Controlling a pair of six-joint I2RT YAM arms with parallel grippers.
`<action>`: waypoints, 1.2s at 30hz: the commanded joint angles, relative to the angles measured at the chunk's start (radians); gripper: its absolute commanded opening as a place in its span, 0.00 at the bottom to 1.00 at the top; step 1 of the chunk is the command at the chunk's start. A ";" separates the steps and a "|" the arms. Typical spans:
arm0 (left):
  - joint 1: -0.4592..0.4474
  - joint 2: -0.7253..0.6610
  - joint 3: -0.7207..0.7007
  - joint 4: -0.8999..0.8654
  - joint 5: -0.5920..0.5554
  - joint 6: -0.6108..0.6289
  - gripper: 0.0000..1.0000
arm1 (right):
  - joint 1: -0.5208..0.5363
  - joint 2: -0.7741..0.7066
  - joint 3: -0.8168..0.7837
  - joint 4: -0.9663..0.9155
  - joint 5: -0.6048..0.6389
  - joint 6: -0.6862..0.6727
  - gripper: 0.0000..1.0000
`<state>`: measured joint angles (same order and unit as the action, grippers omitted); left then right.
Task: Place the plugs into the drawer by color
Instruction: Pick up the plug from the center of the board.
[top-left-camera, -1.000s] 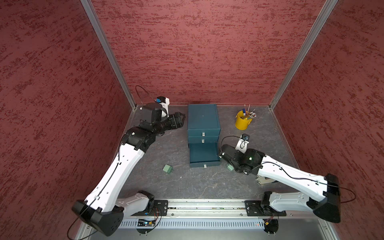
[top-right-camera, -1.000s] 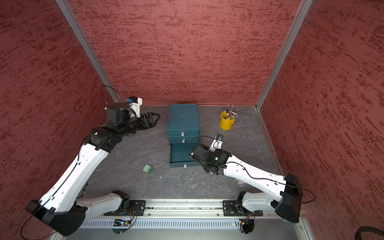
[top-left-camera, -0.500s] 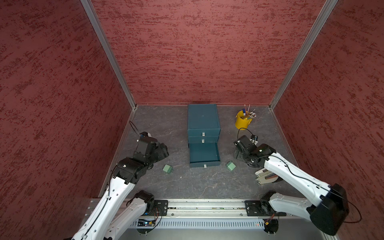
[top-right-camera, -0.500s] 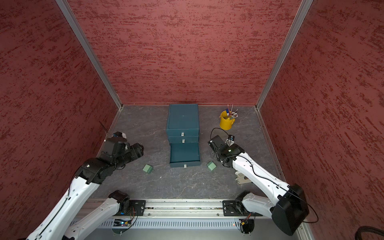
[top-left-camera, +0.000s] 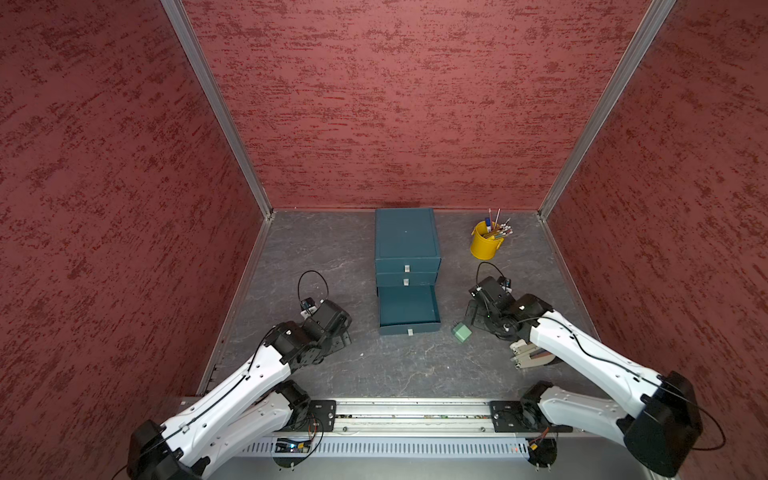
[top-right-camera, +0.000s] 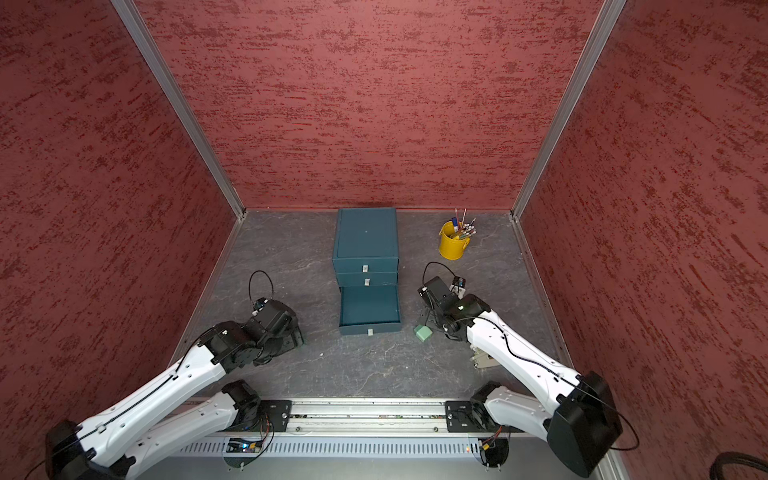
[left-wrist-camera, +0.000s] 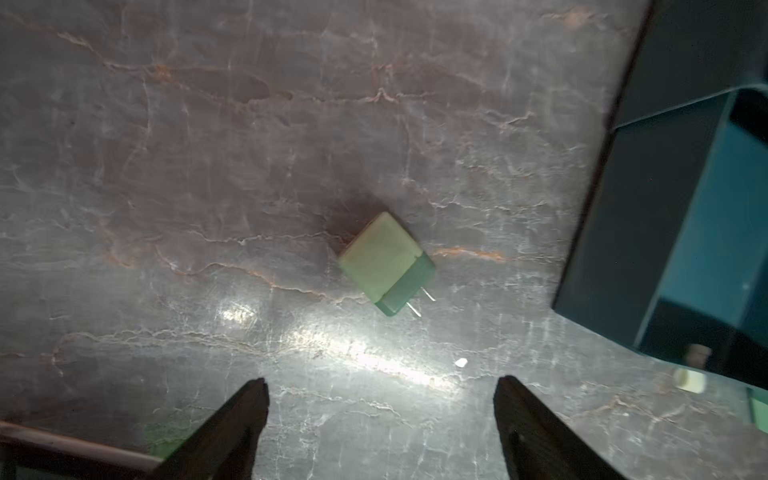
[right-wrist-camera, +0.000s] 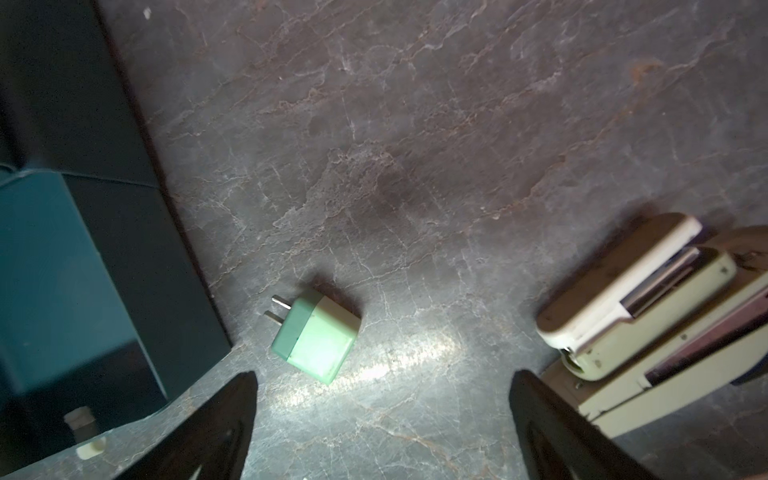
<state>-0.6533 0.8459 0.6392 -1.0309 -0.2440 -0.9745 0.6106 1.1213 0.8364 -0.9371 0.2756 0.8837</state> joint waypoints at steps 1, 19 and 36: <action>0.043 0.053 -0.025 0.109 0.011 -0.029 0.91 | -0.003 -0.040 -0.009 0.012 0.000 -0.011 0.98; 0.248 0.277 -0.033 0.322 0.180 -0.145 0.83 | -0.003 -0.166 -0.086 0.067 -0.085 -0.031 0.73; 0.240 0.339 -0.061 0.354 0.165 -0.151 0.81 | -0.003 -0.187 -0.106 0.083 -0.105 -0.031 0.54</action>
<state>-0.4114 1.1694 0.5770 -0.7048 -0.0746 -1.1259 0.6106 0.9524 0.7361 -0.8780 0.1848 0.8555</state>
